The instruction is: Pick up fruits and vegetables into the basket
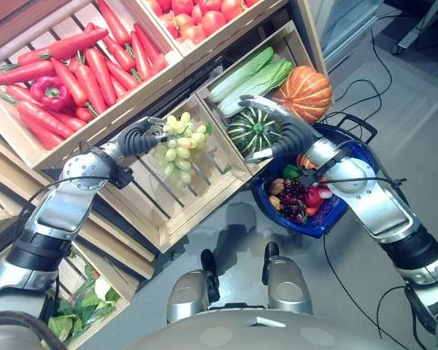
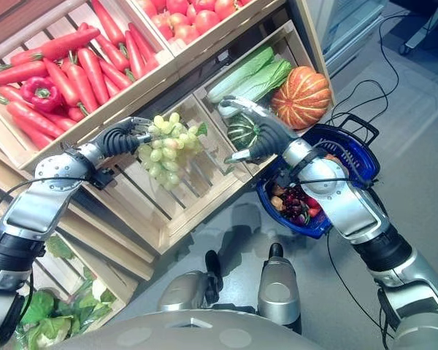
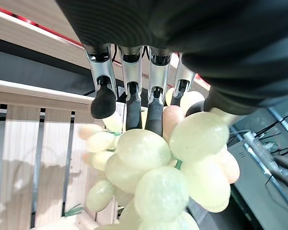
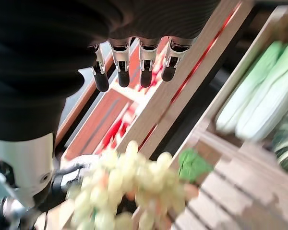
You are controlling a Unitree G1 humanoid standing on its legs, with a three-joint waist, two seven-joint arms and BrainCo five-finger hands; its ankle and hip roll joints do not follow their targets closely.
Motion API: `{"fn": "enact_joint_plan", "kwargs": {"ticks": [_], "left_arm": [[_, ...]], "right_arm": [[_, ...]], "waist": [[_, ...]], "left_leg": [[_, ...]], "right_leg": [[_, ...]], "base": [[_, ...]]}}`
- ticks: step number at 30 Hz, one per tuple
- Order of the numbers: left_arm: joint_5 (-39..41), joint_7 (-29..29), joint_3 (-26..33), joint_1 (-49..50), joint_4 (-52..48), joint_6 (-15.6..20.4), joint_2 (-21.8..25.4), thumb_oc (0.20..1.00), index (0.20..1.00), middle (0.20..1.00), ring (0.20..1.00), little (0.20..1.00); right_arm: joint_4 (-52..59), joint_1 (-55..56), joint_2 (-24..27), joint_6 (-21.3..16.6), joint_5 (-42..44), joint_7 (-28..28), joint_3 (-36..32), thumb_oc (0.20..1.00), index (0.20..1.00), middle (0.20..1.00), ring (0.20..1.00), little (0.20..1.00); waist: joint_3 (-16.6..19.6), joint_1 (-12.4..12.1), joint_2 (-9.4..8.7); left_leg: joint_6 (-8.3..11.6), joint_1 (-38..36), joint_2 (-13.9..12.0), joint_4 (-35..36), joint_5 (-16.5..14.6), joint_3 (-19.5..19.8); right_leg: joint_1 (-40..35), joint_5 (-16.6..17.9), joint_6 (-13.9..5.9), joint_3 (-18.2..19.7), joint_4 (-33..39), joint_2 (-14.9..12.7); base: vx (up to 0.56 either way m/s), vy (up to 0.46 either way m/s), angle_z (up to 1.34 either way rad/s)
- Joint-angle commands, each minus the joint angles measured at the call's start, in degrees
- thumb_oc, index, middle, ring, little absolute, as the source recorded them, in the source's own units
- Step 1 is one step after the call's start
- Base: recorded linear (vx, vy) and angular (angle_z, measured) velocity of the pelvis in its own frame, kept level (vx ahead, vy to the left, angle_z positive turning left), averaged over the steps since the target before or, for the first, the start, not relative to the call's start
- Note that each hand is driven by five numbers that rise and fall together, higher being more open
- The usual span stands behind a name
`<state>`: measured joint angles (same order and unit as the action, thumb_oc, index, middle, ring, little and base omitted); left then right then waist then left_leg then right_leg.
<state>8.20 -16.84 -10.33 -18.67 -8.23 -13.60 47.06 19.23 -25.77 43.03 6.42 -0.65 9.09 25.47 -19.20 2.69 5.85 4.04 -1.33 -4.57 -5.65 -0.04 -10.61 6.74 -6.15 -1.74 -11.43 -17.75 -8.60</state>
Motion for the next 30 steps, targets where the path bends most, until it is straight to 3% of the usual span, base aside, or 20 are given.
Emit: {"fn": "enact_joint_plan", "kwargs": {"ticks": [1,10,17,30], "left_arm": [[6.04,-0.57,1.79,-5.49,-3.08,0.87,0.22,0.200,0.200,0.200,0.200,0.200],[9.39,-4.53,-1.16,-7.51,-4.52,1.31,-1.44,0.200,0.200,0.200,0.200,0.200],[13.64,-6.82,-2.43,-8.29,-5.79,-0.48,-2.79,0.200,0.200,0.200,0.200,0.200],[20.28,-10.14,-5.54,-7.58,-7.37,-3.98,-9.31,0.200,0.200,0.200,0.200,0.200]], "right_arm": [[1.82,-5.84,-2.61,-1.28,-1.05,1.96,2.81,1.000,1.000,1.000,1.000,1.000],[-1.89,-10.05,-4.44,2.28,-4.17,2.48,8.31,1.000,1.000,1.000,1.000,1.000],[-3.93,-11.33,-6.01,3.80,-5.00,1.78,10.07,1.000,1.000,1.000,1.000,1.000],[-11.93,-10.67,-10.19,8.46,-13.45,-4.97,11.36,1.000,1.000,1.000,1.000,1.000]], "waist": [[2.10,-0.71,-2.45],[1.79,-1.97,-3.09],[1.62,-2.45,-3.40],[1.67,-2.81,-3.78]], "left_leg": [[-1.20,1.68,0.99,-6.87,-4.36,0.76],[-1.24,2.36,0.94,-7.35,-4.32,1.27],[-1.27,2.71,0.90,-7.54,-4.26,1.54],[-1.57,2.58,0.90,-7.31,-4.32,1.82]], "right_leg": [[-4.57,0.89,-3.94,1.17,3.38,-2.92],[-4.68,0.96,-3.67,0.71,3.53,-2.73],[-4.63,1.12,-3.55,0.52,3.60,-2.57],[-4.80,1.31,-3.26,0.23,3.81,-2.21]], "base": [[0.00,-0.010,0.07],[-0.01,-0.022,0.03],[-0.01,-0.010,0.02],[-0.01,-0.010,0.05]]}}
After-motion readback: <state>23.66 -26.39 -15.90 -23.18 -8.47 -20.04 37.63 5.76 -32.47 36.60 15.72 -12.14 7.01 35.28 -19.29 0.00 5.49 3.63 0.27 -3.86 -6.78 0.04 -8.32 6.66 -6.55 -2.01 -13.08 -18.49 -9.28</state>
